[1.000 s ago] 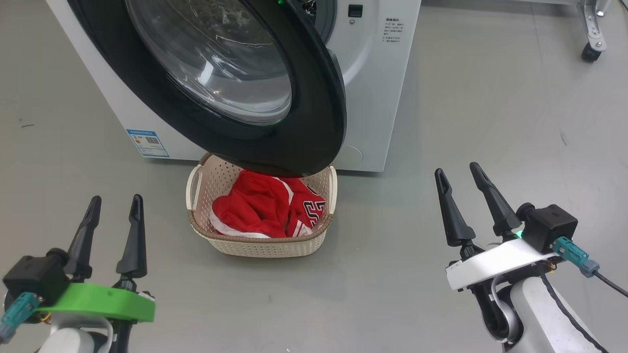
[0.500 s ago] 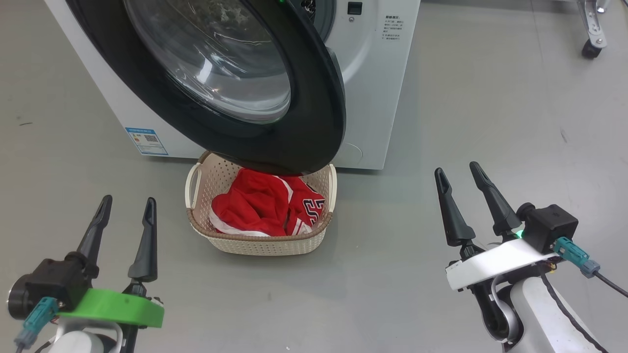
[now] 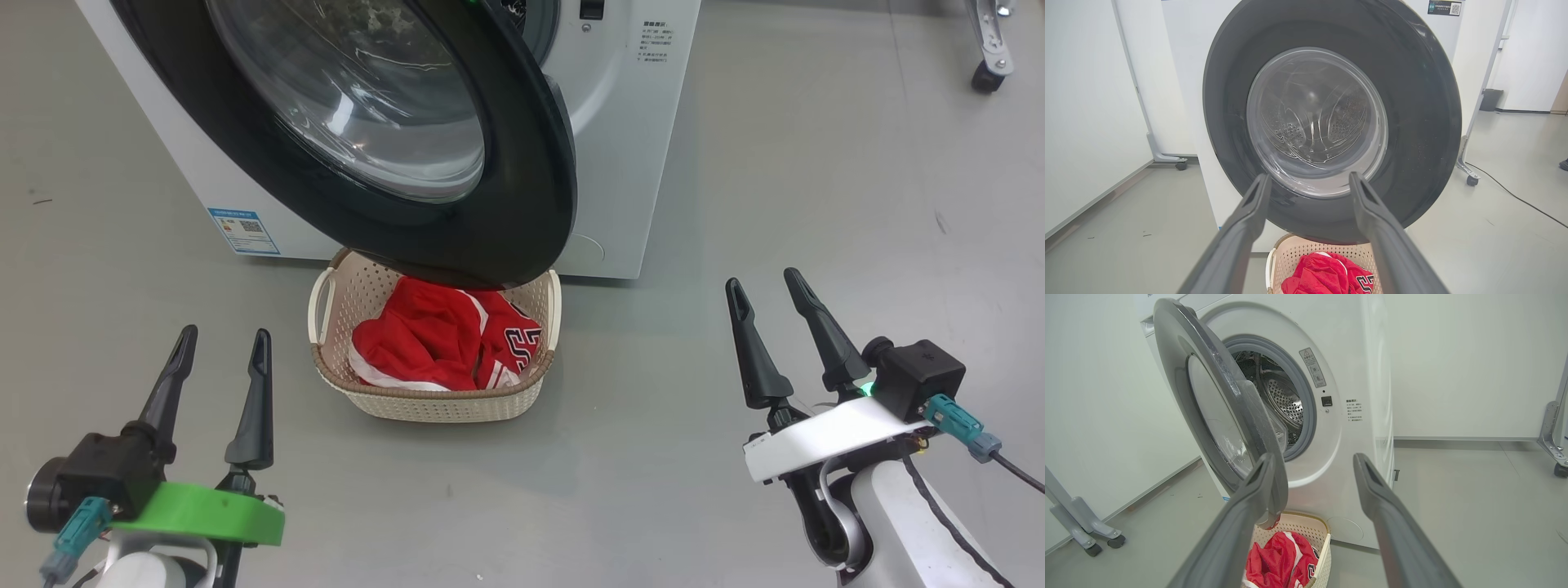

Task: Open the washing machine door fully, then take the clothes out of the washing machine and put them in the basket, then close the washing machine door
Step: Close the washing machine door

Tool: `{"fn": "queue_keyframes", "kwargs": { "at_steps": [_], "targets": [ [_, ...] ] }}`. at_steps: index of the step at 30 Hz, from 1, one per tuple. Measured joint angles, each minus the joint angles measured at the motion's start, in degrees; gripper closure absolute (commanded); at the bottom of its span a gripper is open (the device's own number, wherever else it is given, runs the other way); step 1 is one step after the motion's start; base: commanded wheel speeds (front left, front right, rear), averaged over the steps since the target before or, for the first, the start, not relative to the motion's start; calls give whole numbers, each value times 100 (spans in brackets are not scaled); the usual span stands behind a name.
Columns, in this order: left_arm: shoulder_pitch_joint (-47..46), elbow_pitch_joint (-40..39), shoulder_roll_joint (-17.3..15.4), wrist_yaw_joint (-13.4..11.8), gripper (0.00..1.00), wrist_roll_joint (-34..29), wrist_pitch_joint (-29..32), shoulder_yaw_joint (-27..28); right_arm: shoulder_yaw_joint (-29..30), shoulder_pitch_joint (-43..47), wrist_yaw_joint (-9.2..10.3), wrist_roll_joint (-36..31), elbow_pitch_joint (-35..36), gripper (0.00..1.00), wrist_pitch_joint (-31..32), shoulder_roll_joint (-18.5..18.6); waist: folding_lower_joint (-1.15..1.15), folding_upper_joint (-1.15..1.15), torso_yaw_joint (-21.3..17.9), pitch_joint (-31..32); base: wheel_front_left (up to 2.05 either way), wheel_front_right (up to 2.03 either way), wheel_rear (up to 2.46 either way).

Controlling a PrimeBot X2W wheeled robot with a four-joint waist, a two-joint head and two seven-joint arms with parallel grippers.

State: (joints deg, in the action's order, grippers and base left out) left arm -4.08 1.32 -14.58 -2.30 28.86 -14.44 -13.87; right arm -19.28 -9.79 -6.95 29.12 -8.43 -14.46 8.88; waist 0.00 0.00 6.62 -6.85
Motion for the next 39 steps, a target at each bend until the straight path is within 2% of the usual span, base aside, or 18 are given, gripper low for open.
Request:
{"fn": "queue_keyframes", "kwargs": {
  "at_steps": [20,21,22,23,31,39],
  "targets": [
    [6,1,187,56,0,-243,0,81,55,0,0,-1,45,0,0,-1,0,0,21,-84,0,0,0],
    [6,1,196,58,0,-253,0,85,58,0,0,-1,46,7,0,0,0,0,23,-90,0,0,0],
    [6,1,208,60,0,-276,0,86,58,0,0,-3,46,60,-1,1,0,0,25,-96,0,0,0],
    [6,0,225,66,0,-282,0,86,59,0,0,-4,52,100,0,1,0,0,27,-104,0,0,0],
    [1,-62,309,162,0,-332,0,70,-11,-102,1,-212,230,100,3,160,0,0,62,-315,0,0,0],
    [-85,-89,483,244,0,-375,0,-14,-450,-607,-3,-453,379,100,232,345,0,0,207,-613,0,0,0]
  ]
}}
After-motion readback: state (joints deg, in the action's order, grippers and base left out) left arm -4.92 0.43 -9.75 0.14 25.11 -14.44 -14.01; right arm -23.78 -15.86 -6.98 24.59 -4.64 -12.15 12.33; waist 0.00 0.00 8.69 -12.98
